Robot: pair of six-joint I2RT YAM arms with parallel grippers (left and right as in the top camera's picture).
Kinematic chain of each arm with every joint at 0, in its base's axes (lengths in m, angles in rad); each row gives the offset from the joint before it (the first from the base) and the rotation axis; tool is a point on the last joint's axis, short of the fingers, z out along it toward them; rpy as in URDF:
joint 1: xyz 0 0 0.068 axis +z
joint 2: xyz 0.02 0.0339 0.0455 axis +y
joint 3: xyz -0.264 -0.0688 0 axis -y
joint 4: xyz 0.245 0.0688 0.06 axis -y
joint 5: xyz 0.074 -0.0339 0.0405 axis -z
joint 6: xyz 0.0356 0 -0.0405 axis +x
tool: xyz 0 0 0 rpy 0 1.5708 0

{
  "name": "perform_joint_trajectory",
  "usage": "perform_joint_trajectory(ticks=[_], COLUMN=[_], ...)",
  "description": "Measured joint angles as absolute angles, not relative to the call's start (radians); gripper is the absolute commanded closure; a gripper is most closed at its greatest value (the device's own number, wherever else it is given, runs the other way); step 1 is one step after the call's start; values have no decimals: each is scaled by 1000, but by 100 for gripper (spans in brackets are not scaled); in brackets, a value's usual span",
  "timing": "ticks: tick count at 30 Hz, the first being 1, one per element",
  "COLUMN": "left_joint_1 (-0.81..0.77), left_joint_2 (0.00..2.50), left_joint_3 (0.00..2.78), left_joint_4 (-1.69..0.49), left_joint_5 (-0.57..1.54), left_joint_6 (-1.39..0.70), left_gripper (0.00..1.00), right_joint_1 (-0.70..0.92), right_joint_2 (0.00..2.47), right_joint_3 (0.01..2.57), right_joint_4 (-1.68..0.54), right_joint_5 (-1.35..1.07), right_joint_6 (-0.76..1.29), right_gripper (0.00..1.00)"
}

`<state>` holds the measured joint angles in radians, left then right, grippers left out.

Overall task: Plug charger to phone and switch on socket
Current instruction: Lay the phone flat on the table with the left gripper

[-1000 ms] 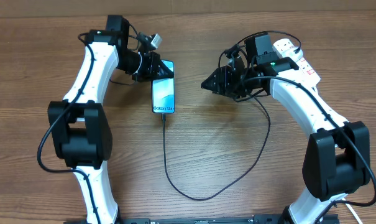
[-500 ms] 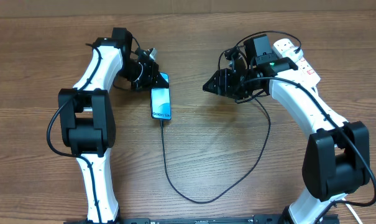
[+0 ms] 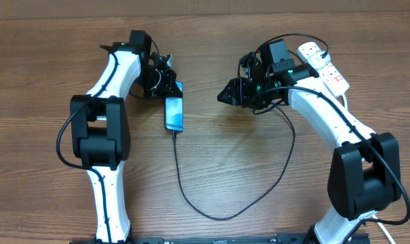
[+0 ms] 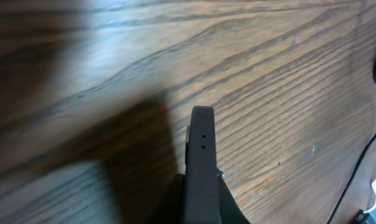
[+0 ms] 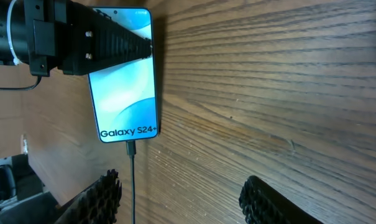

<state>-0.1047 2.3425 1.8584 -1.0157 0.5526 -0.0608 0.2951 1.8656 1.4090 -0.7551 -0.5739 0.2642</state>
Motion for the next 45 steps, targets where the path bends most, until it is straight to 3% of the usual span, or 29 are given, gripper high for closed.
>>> perform_joint_trajectory(ticks=[16,22,35,45], left_joint_1=[-125,-125,-125,-125], left_joint_2=[2342,2342,2342,2342], left_joint_3=[1858,1858,1858,1858], left_joint_4=[-978,-981,-1011,-1032], left_joint_5=[543,530,510,503], left_joint_6=[-115,-129,-129,-129], left_gripper=[96,87,85,76], right_joint_1=[295,295,295,295], right_joint_2=[1866,1866,1866,1866], right_joint_3=[1409,1409,1409,1409], right_joint_4=[-772,-772,-794,-798], right_joint_5=[-568,-568,-568,-568], right_joint_6=[262,261,255,245], right_gripper=[36,37,37,37])
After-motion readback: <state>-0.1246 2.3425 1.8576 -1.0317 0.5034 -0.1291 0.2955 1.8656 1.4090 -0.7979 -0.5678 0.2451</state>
